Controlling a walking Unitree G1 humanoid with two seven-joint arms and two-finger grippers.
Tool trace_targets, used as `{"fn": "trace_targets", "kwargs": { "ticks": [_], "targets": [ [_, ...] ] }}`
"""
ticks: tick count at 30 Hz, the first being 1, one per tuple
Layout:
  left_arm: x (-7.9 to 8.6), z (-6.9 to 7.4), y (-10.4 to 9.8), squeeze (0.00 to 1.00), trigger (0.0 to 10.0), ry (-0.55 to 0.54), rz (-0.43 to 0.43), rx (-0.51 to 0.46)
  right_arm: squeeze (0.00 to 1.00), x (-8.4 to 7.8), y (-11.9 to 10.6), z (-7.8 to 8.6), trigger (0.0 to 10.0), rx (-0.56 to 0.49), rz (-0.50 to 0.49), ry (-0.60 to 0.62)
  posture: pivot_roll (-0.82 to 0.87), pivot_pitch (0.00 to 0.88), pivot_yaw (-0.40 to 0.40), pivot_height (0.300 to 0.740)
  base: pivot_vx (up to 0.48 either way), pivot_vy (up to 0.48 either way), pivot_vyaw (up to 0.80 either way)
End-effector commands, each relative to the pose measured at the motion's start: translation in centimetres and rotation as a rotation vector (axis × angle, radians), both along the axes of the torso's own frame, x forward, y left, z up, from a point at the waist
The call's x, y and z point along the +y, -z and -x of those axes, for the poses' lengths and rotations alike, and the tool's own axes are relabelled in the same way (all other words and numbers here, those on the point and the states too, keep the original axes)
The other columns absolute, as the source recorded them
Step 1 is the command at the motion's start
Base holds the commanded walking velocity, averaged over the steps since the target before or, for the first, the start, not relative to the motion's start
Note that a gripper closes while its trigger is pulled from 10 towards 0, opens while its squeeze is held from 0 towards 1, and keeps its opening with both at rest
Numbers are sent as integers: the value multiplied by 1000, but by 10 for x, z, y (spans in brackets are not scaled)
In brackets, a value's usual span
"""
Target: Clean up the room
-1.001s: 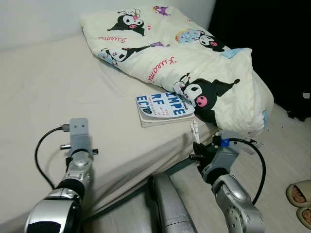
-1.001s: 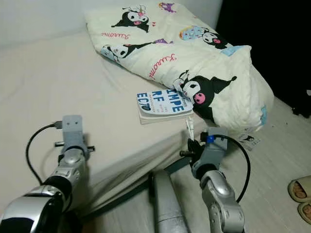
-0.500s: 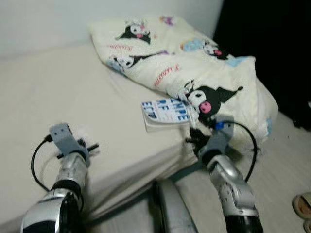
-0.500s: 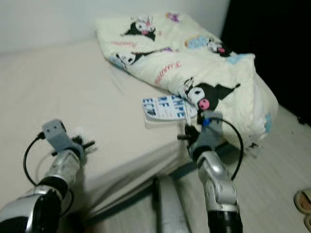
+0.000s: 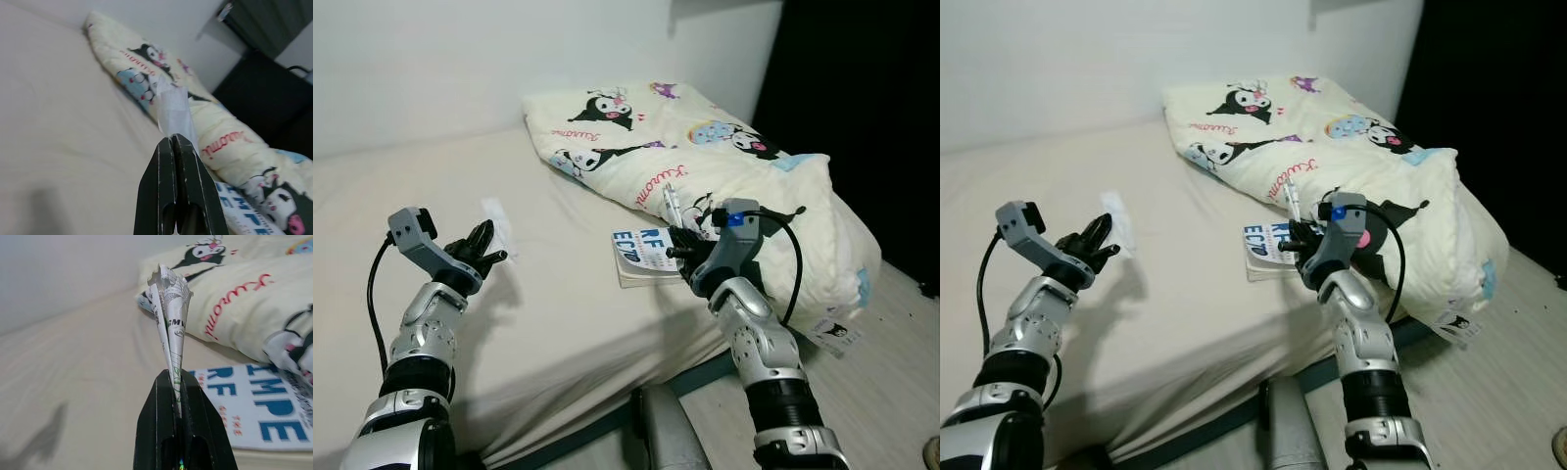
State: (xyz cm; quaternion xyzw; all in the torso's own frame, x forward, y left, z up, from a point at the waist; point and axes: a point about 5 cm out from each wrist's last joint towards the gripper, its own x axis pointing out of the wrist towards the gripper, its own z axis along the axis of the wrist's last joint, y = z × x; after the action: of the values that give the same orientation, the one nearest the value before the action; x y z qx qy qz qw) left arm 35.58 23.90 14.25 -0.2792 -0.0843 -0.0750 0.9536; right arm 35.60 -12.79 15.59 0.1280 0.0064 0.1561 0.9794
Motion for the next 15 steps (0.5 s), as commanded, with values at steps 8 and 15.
{"fn": "trace_targets", "kwargs": {
  "ticks": [8,15],
  "targets": [
    [-26,7,20,0,10000,87,45,61,0,-1,6,-9,10000,-8,-26,-7,-118,0,-15,605,0,0,0],
    [-38,9,36,0,10000,130,-9,152,0,-2,16,-11,10000,10,-31,3,-103,0,-11,630,-202,0,0]
  ]
}}
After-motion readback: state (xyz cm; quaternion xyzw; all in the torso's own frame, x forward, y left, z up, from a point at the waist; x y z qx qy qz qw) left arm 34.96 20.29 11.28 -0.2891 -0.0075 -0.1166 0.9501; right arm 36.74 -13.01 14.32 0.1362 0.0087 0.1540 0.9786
